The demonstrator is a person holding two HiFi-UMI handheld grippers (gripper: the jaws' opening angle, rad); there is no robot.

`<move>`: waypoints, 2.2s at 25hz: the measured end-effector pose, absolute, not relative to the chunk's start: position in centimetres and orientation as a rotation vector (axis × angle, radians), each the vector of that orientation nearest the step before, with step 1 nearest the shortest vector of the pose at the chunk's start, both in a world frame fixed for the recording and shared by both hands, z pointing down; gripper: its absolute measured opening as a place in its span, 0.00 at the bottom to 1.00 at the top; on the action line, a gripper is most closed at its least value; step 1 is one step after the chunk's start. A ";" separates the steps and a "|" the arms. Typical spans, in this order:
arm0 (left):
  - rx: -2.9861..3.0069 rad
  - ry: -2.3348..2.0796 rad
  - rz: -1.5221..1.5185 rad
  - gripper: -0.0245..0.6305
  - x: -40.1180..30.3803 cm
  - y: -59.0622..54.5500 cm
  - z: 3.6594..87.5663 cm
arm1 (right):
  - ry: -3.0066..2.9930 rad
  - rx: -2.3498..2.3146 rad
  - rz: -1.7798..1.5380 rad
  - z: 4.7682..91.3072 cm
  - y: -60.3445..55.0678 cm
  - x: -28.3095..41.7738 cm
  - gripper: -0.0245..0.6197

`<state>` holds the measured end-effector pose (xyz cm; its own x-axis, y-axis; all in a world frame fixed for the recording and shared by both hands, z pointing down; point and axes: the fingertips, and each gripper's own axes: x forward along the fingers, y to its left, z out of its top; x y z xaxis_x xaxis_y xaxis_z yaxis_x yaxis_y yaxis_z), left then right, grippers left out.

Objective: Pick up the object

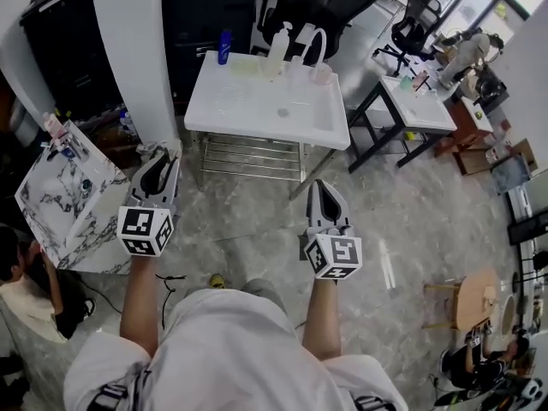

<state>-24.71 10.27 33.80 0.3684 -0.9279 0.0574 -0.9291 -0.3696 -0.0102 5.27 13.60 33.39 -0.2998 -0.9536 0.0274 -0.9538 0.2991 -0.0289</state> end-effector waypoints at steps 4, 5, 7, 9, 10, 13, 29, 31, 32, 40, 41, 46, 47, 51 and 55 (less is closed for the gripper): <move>2.592 -1.716 0.086 0.15 -23.8 6.7 34.0 | -2.512 1.894 0.062 33.2 10.6 6.0 0.05; 2.598 -1.708 0.092 0.15 -23.5 5.8 34.0 | -2.510 1.901 0.065 33.1 9.7 6.3 0.05; 2.606 -1.698 0.102 0.15 -23.0 3.8 34.0 | -2.516 1.907 0.075 33.2 7.6 6.6 0.05; 2.604 -1.697 0.113 0.15 -22.7 1.6 34.4 | -2.524 1.911 0.083 33.7 5.2 6.8 0.05; 2.601 -1.699 0.123 0.15 -22.7 0.4 34.7 | -2.527 1.911 0.085 33.9 4.0 6.8 0.05; 2.588 -1.712 0.154 0.15 -22.8 -3.4 35.8 | -2.540 1.900 0.093 34.9 -0.3 6.9 0.05; 2.503 -1.745 0.315 0.15 -16.6 -29.3 38.8 | -2.636 1.736 0.232 38.8 -29.3 10.7 0.05; 2.509 -1.728 0.327 0.15 -15.4 -31.5 38.9 | -2.640 1.714 0.254 39.5 -31.7 10.6 0.05; 2.514 -1.719 0.335 0.15 -14.9 -32.5 39.0 | -2.646 1.701 0.263 39.8 -32.8 10.4 0.05; 2.499 -1.714 0.358 0.15 -13.7 -37.5 39.6 | -2.662 1.649 0.315 41.7 -37.8 9.9 0.05; 2.499 -1.710 0.361 0.15 -13.7 -38.0 39.7 | -2.662 1.644 0.318 41.9 -38.2 9.6 0.05; 2.509 -1.673 0.368 0.15 -13.6 -40.8 40.8 | -2.661 1.631 0.331 43.0 -40.4 8.6 0.05; 2.512 -1.661 0.369 0.15 -13.4 -41.4 41.1 | -2.656 1.634 0.332 43.2 -40.9 8.6 0.05; 2.532 -1.601 0.380 0.15 -13.2 -44.2 42.1 | -2.624 1.664 0.347 43.9 -42.8 8.3 0.05; 2.543 -1.538 0.411 0.15 -12.9 -47.1 43.6 | -2.590 1.694 0.368 44.8 -44.8 8.1 0.05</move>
<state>-12.93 -47.15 43.64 0.4397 -0.8454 0.3032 -0.8839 -0.4671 -0.0208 8.09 -44.78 44.76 -0.4091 -0.9003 0.1490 -0.9062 0.3816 -0.1824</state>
